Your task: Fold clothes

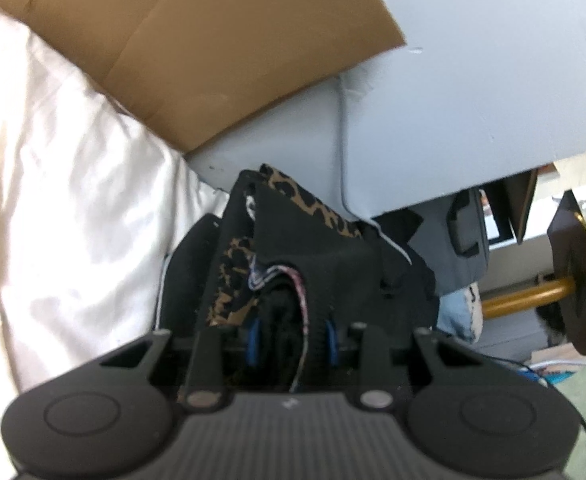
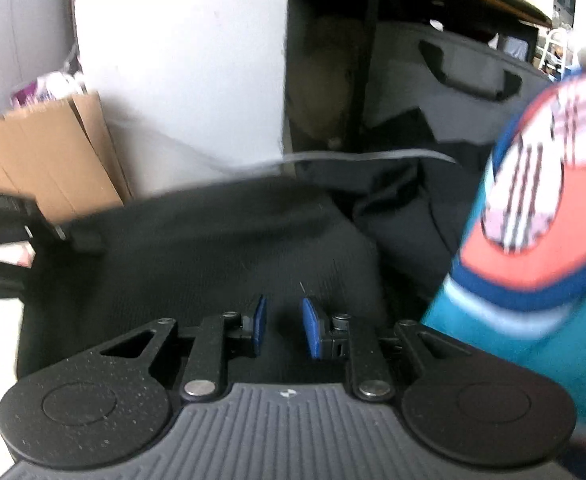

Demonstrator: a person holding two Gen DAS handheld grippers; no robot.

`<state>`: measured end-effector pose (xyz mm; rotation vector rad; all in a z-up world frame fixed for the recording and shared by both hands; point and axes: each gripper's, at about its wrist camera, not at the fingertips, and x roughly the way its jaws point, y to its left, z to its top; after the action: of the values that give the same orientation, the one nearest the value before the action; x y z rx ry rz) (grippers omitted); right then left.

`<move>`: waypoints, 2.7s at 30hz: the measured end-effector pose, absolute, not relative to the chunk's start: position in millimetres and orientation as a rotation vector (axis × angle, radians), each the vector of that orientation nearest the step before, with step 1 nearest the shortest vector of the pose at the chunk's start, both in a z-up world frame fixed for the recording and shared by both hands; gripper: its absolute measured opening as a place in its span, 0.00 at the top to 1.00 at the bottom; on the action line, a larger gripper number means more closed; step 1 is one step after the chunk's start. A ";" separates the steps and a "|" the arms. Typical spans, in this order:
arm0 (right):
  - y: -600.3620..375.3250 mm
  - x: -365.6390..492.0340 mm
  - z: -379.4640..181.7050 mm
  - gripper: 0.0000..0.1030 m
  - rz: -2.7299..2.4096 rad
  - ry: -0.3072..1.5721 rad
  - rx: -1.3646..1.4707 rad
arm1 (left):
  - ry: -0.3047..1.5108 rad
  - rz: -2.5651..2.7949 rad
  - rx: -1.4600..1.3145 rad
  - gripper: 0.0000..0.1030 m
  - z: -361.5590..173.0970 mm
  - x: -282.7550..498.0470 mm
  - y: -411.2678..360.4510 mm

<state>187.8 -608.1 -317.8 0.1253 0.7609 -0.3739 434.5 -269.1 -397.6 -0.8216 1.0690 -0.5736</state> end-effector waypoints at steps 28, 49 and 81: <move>-646.7 239.8 -346.1 0.75 -0.492 0.775 0.142 | 1.039 -0.597 -0.707 0.68 -387.7 432.1 -273.7; -582.4 221.8 -313.6 0.73 -0.327 0.673 0.230 | 1.062 -0.604 -0.744 0.36 -382.1 466.6 -254.1; -512.8 220.5 -341.1 0.72 -0.272 0.646 0.279 | 0.930 -0.476 -0.588 0.84 -371.1 507.8 -251.3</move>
<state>220.5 -512.8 -341.1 0.2788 0.6458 -0.2719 507.8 -251.3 -371.1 -0.5884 0.9300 -0.4763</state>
